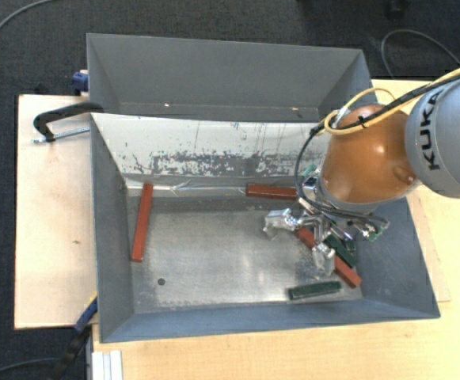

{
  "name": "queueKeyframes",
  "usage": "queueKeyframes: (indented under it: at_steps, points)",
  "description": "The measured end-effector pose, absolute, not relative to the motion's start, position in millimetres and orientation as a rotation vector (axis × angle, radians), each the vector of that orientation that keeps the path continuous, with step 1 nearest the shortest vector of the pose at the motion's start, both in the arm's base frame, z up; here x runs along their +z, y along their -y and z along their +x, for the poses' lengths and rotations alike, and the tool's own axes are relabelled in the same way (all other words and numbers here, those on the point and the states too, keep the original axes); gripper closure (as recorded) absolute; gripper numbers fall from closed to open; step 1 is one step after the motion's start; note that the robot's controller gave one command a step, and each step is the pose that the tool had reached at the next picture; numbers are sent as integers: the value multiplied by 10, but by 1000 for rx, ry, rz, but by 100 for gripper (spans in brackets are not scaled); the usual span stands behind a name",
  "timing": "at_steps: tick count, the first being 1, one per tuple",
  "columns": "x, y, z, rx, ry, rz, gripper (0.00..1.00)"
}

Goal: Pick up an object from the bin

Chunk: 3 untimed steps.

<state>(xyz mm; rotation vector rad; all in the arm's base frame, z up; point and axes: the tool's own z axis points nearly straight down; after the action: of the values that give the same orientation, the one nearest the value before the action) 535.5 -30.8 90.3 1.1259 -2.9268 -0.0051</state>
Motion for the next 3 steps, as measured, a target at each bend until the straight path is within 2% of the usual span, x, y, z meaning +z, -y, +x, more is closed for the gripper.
queueKeyframes:
  at_steps: [1, 2, 3]
  points:
    - [1378, 1190, 5460, 10, 2917, 1188, 0]
    - [1341, 984, 5459, 1, 2880, 1263, 0]
    - [1113, 1143, 5961, 3, 2678, 1655, 0]
